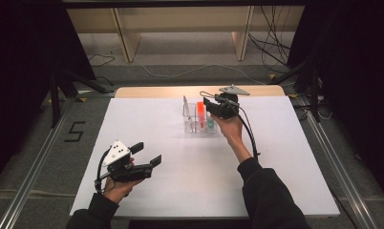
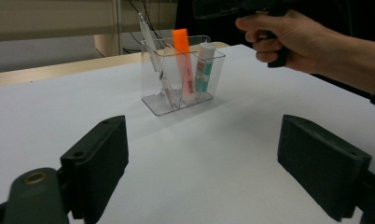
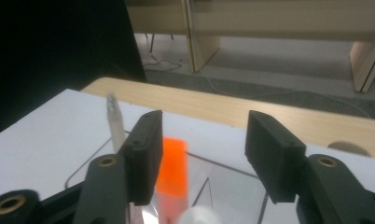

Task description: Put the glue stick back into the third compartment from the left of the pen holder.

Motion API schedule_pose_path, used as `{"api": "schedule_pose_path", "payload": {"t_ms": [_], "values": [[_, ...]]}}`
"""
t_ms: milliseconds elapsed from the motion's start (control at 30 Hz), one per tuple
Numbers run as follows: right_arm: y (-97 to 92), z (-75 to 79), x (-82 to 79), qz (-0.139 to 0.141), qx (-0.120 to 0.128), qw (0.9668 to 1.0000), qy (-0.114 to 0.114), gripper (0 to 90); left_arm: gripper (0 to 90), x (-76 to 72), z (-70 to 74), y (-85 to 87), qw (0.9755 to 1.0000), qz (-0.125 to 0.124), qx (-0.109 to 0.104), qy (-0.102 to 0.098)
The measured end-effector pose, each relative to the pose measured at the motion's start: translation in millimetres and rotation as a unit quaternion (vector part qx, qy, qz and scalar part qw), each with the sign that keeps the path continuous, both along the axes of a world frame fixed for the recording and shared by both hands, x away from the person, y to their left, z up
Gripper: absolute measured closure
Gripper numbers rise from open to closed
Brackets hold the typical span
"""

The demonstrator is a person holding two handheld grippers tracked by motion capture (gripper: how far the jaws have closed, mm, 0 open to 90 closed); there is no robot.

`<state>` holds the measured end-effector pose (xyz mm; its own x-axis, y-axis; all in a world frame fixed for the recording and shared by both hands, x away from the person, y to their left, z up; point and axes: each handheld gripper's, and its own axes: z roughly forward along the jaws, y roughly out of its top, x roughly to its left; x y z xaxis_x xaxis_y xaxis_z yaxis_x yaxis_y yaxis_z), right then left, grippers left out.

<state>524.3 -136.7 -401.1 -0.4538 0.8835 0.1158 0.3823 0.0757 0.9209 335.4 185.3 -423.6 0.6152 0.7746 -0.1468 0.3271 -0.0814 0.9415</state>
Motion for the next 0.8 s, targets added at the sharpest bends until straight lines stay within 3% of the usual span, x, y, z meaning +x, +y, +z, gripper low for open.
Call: {"api": "schedule_pose_path", "payload": {"t_ms": [133, 400, 800], "values": [[-4.2, 13.3, -10.4, 0.017, 0.003, 0.9999, 0.001, 37.0, 15.9, 0.1, -0.5, -1.1, 1.0000, 0.001, -0.001, 0.001], [-9.4, 21.9, -25.1, 0.060, 0.004, 0.9972, 0.043, 30.8, 15.9, 0.1, -0.7, -1.4, 1.0000, -0.001, -0.002, 0.003], [-12.9, 27.9, -57.1, 0.120, 0.001, 0.9916, 0.048, 28.7, 15.9, 0.8, -0.7, -1.3, 1.0000, -0.004, -0.003, 0.007]]}}
